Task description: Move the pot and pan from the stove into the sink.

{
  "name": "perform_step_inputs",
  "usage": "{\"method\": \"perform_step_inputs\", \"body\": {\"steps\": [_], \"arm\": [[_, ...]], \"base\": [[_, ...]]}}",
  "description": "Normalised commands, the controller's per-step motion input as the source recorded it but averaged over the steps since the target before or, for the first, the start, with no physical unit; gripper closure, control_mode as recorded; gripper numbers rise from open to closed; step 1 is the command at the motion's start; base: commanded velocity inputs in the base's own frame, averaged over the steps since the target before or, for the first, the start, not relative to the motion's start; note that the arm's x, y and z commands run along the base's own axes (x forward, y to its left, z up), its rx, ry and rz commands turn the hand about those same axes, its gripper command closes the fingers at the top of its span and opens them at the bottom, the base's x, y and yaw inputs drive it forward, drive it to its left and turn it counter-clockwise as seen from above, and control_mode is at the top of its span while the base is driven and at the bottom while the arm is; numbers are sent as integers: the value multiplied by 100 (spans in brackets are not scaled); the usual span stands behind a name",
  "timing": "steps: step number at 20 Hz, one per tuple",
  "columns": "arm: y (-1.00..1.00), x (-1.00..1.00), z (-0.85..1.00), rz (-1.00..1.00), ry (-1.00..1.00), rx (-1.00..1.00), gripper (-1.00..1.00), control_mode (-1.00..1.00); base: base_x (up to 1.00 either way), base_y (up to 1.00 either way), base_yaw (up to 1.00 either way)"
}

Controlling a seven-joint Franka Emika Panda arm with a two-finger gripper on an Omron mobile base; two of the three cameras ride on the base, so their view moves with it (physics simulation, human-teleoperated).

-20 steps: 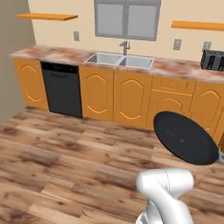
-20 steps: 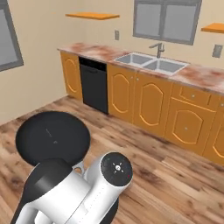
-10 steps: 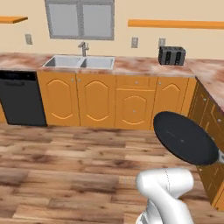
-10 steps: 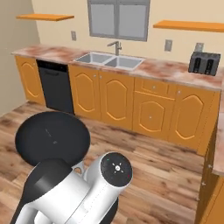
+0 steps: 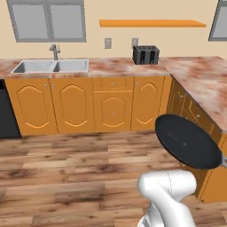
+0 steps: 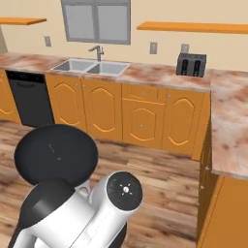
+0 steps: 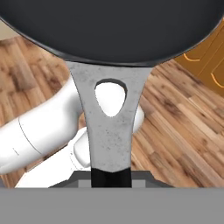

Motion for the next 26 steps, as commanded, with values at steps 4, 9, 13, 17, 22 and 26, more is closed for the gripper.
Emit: {"method": "perform_step_inputs", "body": {"steps": [4, 9, 13, 17, 22, 26], "arm": [[0, 0, 0, 0, 0, 0, 100, 100], [0, 0, 0, 0, 0, 0, 100, 100], [0, 0, 0, 0, 0, 0, 100, 100], [0, 0, 0, 0, 0, 0, 100, 100], [0, 0, 0, 0, 0, 0, 100, 100], [0, 0, 0, 0, 0, 0, 100, 100]], "base": [[-2, 25, 0], [1, 76, 0], [0, 83, 0], [0, 86, 0], [0, 87, 0], [0, 84, 0]]}}
